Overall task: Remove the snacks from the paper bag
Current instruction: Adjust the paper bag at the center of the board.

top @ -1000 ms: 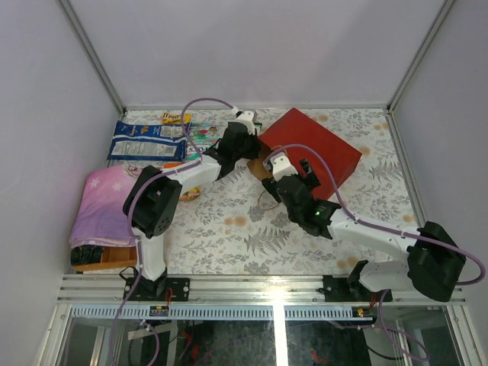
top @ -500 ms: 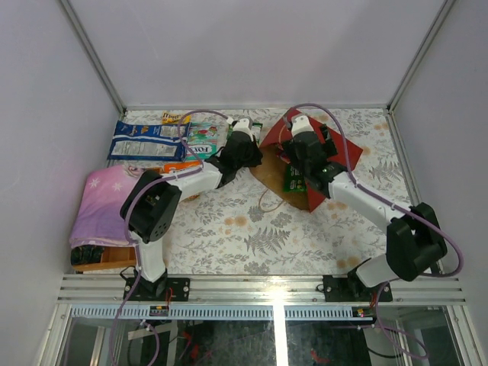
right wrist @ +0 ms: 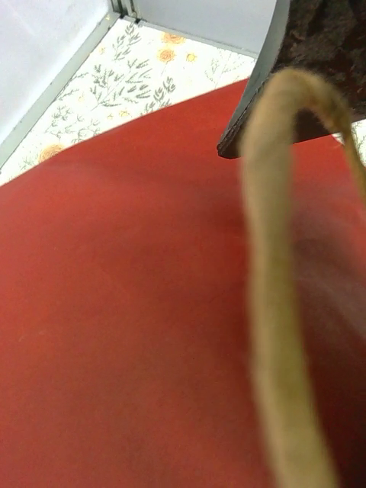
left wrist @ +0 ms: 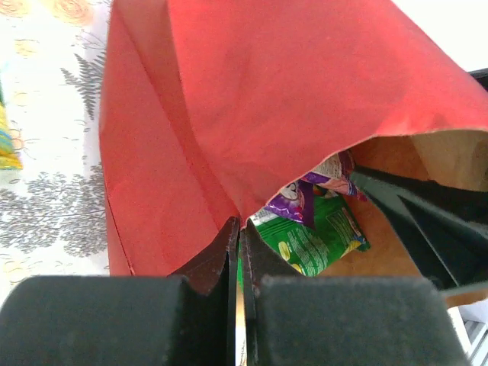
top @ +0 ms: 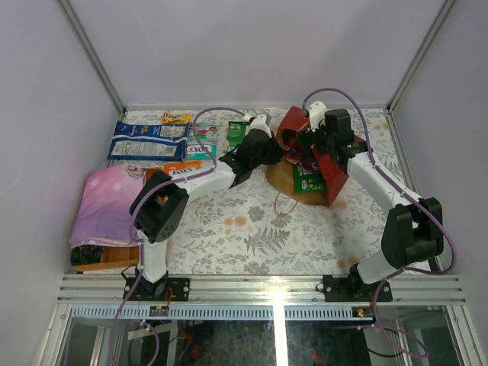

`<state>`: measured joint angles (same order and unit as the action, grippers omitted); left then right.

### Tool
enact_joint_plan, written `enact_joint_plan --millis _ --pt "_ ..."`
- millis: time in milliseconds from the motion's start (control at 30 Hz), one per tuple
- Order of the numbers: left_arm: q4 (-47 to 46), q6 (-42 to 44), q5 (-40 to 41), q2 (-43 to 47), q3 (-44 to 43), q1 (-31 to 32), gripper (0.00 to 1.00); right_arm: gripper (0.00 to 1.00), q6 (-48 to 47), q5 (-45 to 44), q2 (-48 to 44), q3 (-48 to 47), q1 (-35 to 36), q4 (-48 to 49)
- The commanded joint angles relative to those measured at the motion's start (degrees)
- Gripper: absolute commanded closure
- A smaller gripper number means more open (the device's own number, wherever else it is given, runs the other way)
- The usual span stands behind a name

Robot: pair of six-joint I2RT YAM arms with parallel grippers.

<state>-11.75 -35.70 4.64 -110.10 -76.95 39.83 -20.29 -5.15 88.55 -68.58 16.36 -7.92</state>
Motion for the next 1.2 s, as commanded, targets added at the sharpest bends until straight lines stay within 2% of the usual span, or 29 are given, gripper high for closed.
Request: enact_joint_plan --millis 0,100,200,267,367,533,733,867,967,1000,1100,1167 --pt "0.8 0.22 -0.34 -2.64 -2.99 1.55 1.0 0.01 1.42 5.19 -3.3 -2.24 -0.21 -2.74" --pt "1.71 1.21 0.54 -3.21 -4.35 1.57 1.0 0.0 13.11 3.4 -6.38 1.61 0.71 2.38" --pt "2.91 2.34 1.23 -3.88 -5.71 1.56 1.0 0.01 25.8 -0.75 -12.04 10.72 1.49 9.6" --pt "3.2 2.9 1.53 -3.9 -5.72 1.58 1.0 0.01 30.31 -6.52 -15.65 16.94 3.19 11.85" --pt "3.85 4.32 2.96 -3.76 -5.34 1.56 1.0 0.0 32.11 -17.06 -20.29 24.95 7.03 12.71" --pt "5.84 7.72 6.78 -3.24 -6.24 1.43 1.0 0.0 37.18 -24.68 -25.06 33.13 10.4 13.1" --pt "9.23 12.14 11.5 -2.57 -9.04 1.37 1.0 0.01 38.62 -37.79 -23.69 33.74 13.64 8.04" --pt "10.5 13.52 12.89 -2.79 -10.21 1.15 1.0 0.01 41.98 -43.2 -23.2 33.11 13.92 3.87" --pt "11.0 13.69 12.36 -3.28 -11.07 0.91 1.0 0.01 42.01 -44.98 -23.86 34.02 13.88 5.03" --pt "11.34 13.57 12.08 -3.78 -11.44 0.91 1.0 0.07 41.62 -45.49 -24.06 34.45 13.86 5.86" --pt "11.82 13.31 10.83 -4.87 -12.52 0.9 1.0 0.45 40.51 -46.17 -24.72 35.29 12.87 8.48" --pt "12.0 13.06 10.29 -5.56 -12.99 0.83 1.0 0.58 41.09 -43.7 -24.68 35.15 10.2 9.05"
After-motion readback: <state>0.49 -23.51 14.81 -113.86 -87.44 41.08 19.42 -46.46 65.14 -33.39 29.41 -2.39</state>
